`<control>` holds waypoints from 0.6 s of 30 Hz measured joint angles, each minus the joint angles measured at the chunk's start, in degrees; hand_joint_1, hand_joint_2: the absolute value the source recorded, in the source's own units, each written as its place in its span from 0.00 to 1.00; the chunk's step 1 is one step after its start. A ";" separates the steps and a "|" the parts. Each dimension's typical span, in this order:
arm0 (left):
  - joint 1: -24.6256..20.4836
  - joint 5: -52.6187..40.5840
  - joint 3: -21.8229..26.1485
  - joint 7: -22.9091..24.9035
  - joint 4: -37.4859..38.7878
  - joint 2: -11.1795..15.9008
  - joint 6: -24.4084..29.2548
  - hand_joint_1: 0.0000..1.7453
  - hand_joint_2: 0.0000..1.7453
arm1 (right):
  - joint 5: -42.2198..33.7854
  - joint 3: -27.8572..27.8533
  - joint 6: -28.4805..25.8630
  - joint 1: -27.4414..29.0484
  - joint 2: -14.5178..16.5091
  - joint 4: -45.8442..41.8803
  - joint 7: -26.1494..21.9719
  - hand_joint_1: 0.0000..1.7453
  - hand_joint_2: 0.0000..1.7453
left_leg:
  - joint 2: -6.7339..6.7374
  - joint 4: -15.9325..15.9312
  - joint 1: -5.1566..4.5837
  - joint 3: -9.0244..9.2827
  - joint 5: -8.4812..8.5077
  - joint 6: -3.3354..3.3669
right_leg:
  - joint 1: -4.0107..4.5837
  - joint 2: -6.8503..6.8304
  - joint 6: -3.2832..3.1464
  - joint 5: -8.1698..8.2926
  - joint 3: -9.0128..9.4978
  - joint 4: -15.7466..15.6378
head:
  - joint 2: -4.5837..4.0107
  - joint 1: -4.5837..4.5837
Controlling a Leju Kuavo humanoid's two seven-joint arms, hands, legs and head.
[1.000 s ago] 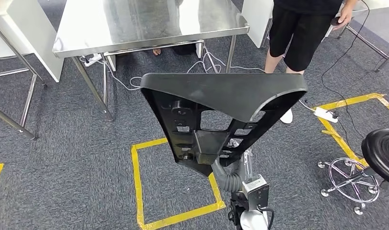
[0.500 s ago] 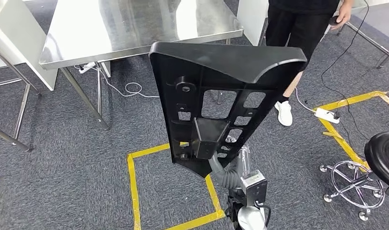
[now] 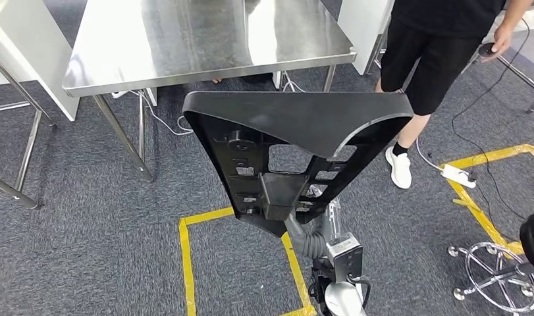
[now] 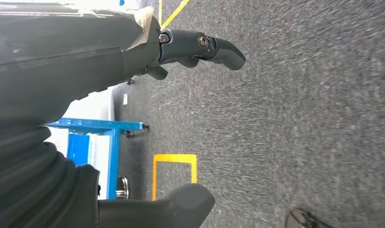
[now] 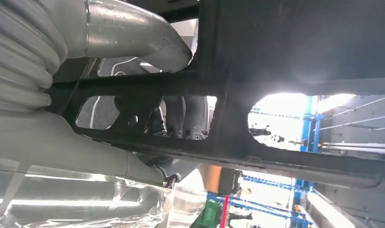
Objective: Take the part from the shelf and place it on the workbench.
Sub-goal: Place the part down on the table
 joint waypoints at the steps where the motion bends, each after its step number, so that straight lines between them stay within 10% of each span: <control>1: 0.02 -0.01 0.04 0.00 0.05 -0.15 0.03 0.00 1.00 | 0.10 0.01 0.00 0.00 -0.03 0.01 -0.04 1.00 1.00 | -0.31 0.00 -0.12 0.42 -0.48 -0.04 | 0.24 0.59 0.13 2.99 0.81 -4.04 | 0.00 -0.02; 4: -0.12 -0.04 0.25 -0.11 0.19 -0.44 0.06 0.00 1.00 | 0.56 0.01 -0.09 0.13 -0.20 0.07 -0.17 1.00 1.00 | -1.48 0.20 -0.29 0.84 -1.55 -0.62 | 0.74 2.62 -1.25 8.76 2.49 -10.95 | 0.00 -0.42; 8: 0.13 -0.05 0.38 -0.05 0.19 -0.21 0.20 0.00 1.00 | 0.92 0.24 -0.29 0.06 -0.09 0.03 -0.26 1.00 1.00 | -1.40 3.68 -0.16 -0.38 -2.02 -1.65 | -0.41 1.34 -2.75 9.25 4.82 -12.31 | 0.00 -0.55; 13: 0.42 -0.08 0.57 -0.18 0.20 0.02 0.47 0.00 1.00 | 0.98 0.38 -0.33 0.11 0.00 0.05 -0.30 1.00 1.00 | 0.26 14.72 1.60 -8.54 -6.35 -4.17 | -0.67 -0.40 -3.41 8.19 6.12 -12.74 | 0.00 -0.71; 18: 0.44 -0.09 1.01 -0.17 0.19 0.07 0.76 0.00 1.00 | 0.99 0.39 -0.34 0.08 -0.01 0.13 -0.30 1.00 1.00 | 2.65 0.74 2.77 -3.66 1.21 -5.55 | -1.15 -1.48 -1.64 7.06 7.29 -12.56 | 0.00 -0.81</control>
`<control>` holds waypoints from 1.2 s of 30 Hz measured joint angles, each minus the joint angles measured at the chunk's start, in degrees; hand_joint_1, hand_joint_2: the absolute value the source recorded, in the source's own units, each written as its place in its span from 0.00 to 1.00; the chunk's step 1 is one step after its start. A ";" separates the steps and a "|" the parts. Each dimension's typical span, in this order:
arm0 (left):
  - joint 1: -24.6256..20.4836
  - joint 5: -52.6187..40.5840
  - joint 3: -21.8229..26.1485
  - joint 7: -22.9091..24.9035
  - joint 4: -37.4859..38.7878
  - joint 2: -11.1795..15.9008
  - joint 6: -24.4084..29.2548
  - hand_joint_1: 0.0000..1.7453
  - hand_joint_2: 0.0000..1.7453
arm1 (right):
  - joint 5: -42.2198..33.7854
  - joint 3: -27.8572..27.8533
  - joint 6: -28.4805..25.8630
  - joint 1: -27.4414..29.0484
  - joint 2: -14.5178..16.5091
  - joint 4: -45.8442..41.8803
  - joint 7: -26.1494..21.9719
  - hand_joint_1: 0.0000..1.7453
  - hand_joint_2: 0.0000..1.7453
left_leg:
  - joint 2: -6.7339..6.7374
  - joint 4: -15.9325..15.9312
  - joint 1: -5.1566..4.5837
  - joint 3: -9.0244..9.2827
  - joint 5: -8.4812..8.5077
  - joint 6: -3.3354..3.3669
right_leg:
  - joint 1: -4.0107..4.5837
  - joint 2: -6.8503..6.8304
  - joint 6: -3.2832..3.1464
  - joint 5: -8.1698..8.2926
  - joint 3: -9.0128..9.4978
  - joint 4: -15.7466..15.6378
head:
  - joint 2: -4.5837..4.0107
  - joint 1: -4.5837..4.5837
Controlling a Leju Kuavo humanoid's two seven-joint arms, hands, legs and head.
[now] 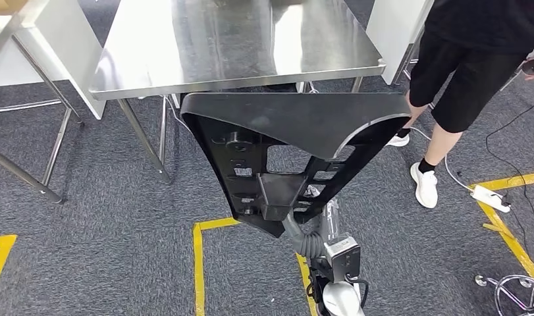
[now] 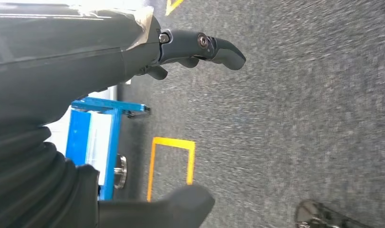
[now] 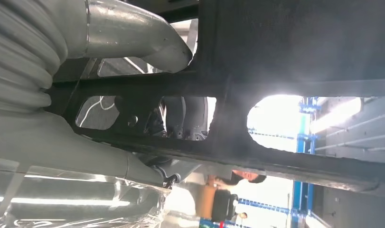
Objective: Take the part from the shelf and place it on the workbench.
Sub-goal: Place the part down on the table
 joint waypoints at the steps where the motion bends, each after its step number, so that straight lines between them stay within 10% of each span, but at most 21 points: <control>1: -0.05 -0.01 0.10 0.00 -0.01 -0.02 0.05 0.00 1.00 | -0.01 0.00 -0.01 -0.01 -0.02 -0.01 0.00 1.00 1.00 | 0.04 -0.60 -0.19 0.25 -0.01 0.45 | 0.19 -0.14 0.38 -0.18 0.05 0.06 | 0.00 -0.04; 9: -0.09 -0.18 0.30 0.00 -0.02 -0.07 0.06 0.00 1.00 | -0.45 -0.01 -0.07 -0.12 -0.16 -0.02 -0.04 1.00 1.00 | -0.63 -0.62 -1.51 0.56 0.64 1.93 | 0.55 -0.57 0.94 -0.63 0.76 -0.33 | 0.00 0.16; 32: -0.02 -0.60 0.91 0.00 -0.02 0.16 -0.63 0.00 1.00 | -1.16 -0.01 -0.23 0.32 -0.12 -0.01 -0.14 1.00 1.00 | -0.67 -0.61 -2.18 0.64 -0.08 3.42 | -0.32 -0.66 3.02 -0.76 1.01 -0.90 | 0.00 0.09; 36: -0.03 -0.67 0.90 0.00 -0.02 0.20 -0.77 0.00 1.00 | -1.16 -0.01 -0.23 0.35 -0.17 -0.03 -0.20 1.00 1.00 | -0.74 -1.59 -1.61 2.15 0.34 4.63 | -0.42 -0.10 2.83 -3.67 -1.75 5.23 | 0.00 0.39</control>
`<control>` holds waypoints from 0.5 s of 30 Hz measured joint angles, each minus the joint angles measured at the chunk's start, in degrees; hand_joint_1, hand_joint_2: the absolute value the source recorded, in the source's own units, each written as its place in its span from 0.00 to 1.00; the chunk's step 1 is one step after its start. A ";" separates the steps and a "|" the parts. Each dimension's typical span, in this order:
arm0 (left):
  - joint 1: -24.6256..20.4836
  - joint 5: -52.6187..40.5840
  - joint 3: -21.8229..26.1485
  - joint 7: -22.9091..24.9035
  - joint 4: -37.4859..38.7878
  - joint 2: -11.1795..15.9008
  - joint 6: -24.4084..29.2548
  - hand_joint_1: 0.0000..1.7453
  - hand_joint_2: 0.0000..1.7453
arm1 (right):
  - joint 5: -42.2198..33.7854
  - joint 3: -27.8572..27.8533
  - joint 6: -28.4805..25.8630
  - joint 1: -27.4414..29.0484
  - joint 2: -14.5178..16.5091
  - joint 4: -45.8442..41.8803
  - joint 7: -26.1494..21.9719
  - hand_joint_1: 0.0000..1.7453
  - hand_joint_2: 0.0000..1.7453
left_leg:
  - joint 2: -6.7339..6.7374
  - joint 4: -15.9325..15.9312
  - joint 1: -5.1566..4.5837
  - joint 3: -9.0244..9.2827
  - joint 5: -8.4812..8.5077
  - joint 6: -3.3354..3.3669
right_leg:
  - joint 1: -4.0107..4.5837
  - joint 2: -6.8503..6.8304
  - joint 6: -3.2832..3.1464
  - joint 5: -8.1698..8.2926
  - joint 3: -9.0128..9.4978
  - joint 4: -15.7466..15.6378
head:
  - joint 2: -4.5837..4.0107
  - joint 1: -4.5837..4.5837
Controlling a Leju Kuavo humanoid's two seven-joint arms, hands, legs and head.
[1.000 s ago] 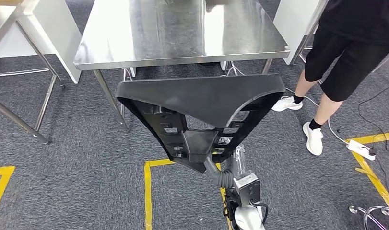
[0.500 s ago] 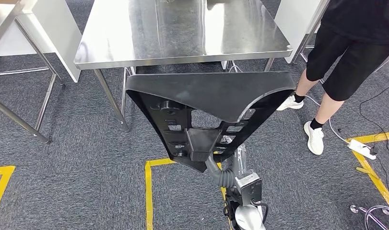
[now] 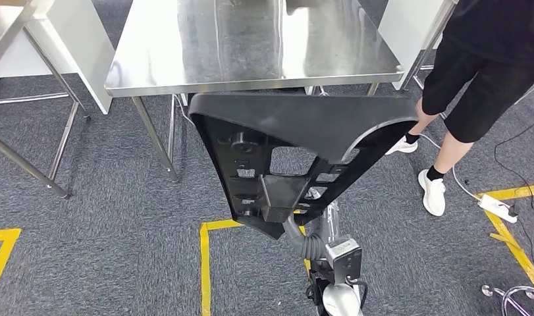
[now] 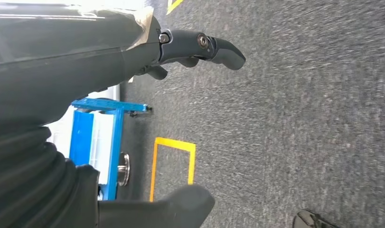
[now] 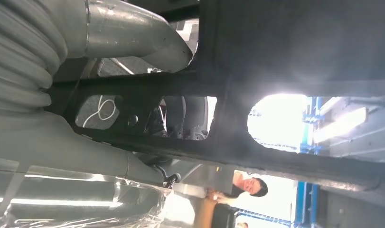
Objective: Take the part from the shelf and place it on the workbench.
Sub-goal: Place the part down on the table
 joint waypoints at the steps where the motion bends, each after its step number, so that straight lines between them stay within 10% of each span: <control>1: -0.02 -0.03 0.01 0.00 0.00 -0.01 -0.06 0.00 1.00 | 0.01 -0.02 0.00 0.07 -0.07 0.01 0.00 1.00 1.00 | -0.11 0.01 -0.04 0.08 -0.10 0.13 | 0.05 0.17 -0.30 -1.61 -2.06 3.98 | 0.00 0.11; 4: 0.01 -0.11 0.01 0.00 0.00 -0.03 -0.11 0.00 1.00 | 0.01 -0.09 -0.02 0.48 -0.34 0.04 0.00 1.00 1.00 | -0.69 0.05 -0.21 0.38 -0.47 0.11 | 0.24 0.47 -0.15 -3.06 -5.89 10.28 | 0.00 0.21; 7: 0.03 -0.17 0.01 0.00 0.00 -0.13 -0.11 0.00 1.00 | 0.00 -0.14 -0.02 0.54 -0.44 0.04 0.00 1.00 1.00 | -1.41 0.08 -0.25 1.26 -1.11 -0.59 | 0.36 0.60 0.58 1.63 -1.24 0.35 | 0.00 0.25; 9: 0.02 -0.20 0.01 0.00 0.00 -0.16 -0.10 0.00 1.00 | 0.00 -0.14 -0.02 0.51 -0.44 0.04 -0.02 1.00 1.00 | -1.59 0.19 -0.36 1.54 -1.56 -1.27 | 0.65 0.74 -0.22 2.98 1.07 -4.12 | 0.00 0.22; 15: 0.11 -0.40 -0.02 0.00 0.01 -0.23 -0.08 0.00 1.00 | -0.02 -0.17 -0.05 0.43 -0.25 0.02 -0.04 1.00 1.00 | -1.31 5.31 0.26 -0.97 -4.48 -3.05 | 0.51 1.06 -3.07 2.45 2.34 -4.81 | 0.00 -0.10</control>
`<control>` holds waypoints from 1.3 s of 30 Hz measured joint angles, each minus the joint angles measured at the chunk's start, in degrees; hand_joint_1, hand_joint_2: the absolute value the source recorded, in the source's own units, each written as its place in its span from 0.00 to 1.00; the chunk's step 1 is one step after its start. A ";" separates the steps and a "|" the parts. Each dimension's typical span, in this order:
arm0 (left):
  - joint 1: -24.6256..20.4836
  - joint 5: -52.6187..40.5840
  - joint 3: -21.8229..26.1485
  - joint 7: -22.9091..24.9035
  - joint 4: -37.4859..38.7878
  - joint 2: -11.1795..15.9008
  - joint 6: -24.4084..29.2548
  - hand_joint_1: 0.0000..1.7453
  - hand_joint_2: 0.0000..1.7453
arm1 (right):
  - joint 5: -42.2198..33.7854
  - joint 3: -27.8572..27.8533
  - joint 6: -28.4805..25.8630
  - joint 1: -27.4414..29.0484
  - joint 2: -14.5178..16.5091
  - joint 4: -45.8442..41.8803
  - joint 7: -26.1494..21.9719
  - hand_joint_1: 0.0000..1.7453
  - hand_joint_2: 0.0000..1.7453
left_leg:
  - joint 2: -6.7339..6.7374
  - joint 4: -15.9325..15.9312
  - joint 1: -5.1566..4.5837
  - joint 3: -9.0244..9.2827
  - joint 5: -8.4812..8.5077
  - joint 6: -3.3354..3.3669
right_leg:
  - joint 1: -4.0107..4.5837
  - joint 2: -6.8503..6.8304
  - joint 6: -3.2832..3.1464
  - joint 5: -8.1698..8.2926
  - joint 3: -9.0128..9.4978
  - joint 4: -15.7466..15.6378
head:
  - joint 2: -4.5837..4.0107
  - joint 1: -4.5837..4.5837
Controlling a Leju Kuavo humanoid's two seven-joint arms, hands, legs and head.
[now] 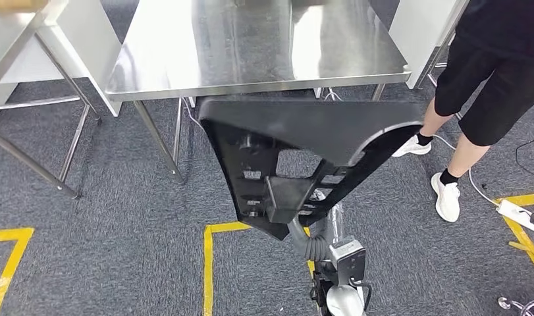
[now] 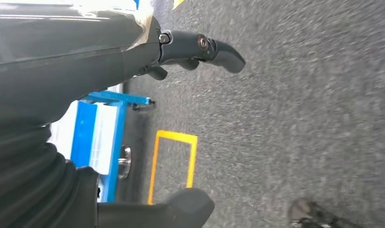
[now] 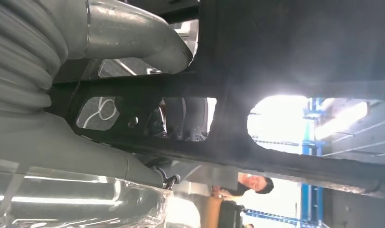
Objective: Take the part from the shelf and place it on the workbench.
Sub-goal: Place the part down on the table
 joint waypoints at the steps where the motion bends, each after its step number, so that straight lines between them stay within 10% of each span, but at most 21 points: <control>1: 0.01 -0.06 0.00 0.00 0.01 0.01 0.01 0.00 1.00 | -0.01 0.00 -0.01 -0.04 0.07 0.00 0.00 1.00 1.00 | 0.04 3.77 0.02 -2.01 -1.38 -0.19 | 0.09 0.00 -0.34 -0.22 0.23 0.00 | 0.00 -0.05; 3: 0.12 -0.15 0.01 0.00 0.01 0.07 0.01 0.00 1.00 | -0.01 -0.01 -0.01 -0.04 0.13 0.00 0.01 1.00 1.00 | 0.04 10.50 0.07 -6.41 -2.94 -0.40 | 0.29 0.01 -0.81 -0.57 0.58 0.01 | 0.00 -0.06; 5: 0.25 -0.16 0.01 0.00 0.01 0.07 0.02 0.00 1.00 | -0.02 -0.02 -0.01 -0.02 0.15 0.00 0.02 1.00 1.00 | 0.05 10.44 0.11 -7.77 -0.62 -0.26 | 0.46 0.10 -1.04 -0.97 1.13 0.00 | 0.00 -0.08; 8: 0.22 -0.21 0.00 -0.01 0.01 0.14 0.02 0.00 1.00 | -0.02 -0.02 -0.01 -0.05 0.26 -0.01 0.03 1.00 1.00 | 0.31 0.00 -0.14 -3.68 5.46 0.64 | 0.80 0.22 -0.70 -1.88 2.16 -0.04 | 0.00 -0.02; 13: 0.15 -0.28 0.02 0.00 -0.01 0.25 0.05 0.00 1.00 | -0.03 -0.06 -0.04 -0.10 0.35 -0.09 0.05 1.00 1.00 | 0.52 -4.25 -0.71 -1.30 5.55 2.03 | 1.11 0.06 0.70 -2.84 2.33 0.03 | 0.00 -0.08; 19: 0.15 -0.58 0.03 0.00 -0.01 0.20 -0.03 0.00 1.00 | -0.02 -0.18 -0.49 0.50 0.08 -0.24 0.10 1.00 1.00 | 0.29 -4.90 -0.39 0.65 4.59 3.16 | 0.90 -0.03 1.03 -7.85 -7.75 16.59 | 0.00 0.34; 23: 0.18 -0.58 0.03 0.00 -0.01 0.08 -0.09 0.00 1.00 | -0.02 -0.27 -0.68 0.72 -0.05 -0.25 0.13 1.00 1.00 | -0.15 -4.86 -0.50 2.51 3.03 2.48 | 0.59 -0.03 2.65 -0.49 -4.28 5.22 | 0.00 0.48; 29: 0.02 -0.78 0.01 0.00 -0.02 0.02 -0.10 0.00 1.00 | -0.04 -0.39 -0.75 0.73 0.05 -0.37 0.15 1.00 1.00 | -0.03 -4.17 -0.06 3.17 0.90 0.48 | 0.60 0.27 0.06 1.05 -1.30 0.36 | 0.00 0.37; 34: 0.12 -0.83 0.01 -0.01 -0.03 0.11 -0.10 0.00 1.00 | -0.07 -0.40 -0.76 0.80 0.30 -0.46 0.20 1.00 1.00 | 0.06 11.05 0.22 -5.85 -4.78 -0.57 | 0.41 0.41 -1.38 -0.07 0.13 0.10 | 0.00 0.11; 36: 0.20 -0.83 0.01 0.00 -0.03 0.11 -0.10 0.00 1.00 | -0.07 -0.41 -0.76 0.93 0.30 -0.46 0.22 1.00 1.00 | 0.07 10.85 0.25 -7.39 -2.29 -0.53 | 0.42 0.55 -1.28 -0.77 0.97 0.10 | 0.00 0.09; 39: 0.18 -0.82 0.01 -0.01 -0.03 0.16 -0.10 0.00 1.00 | -0.07 -0.41 -0.75 0.95 0.31 -0.46 0.22 1.00 1.00 | 0.36 0.04 0.07 -3.48 4.81 0.19 | 0.60 0.65 -0.65 -2.11 2.39 0.01 | 0.00 0.11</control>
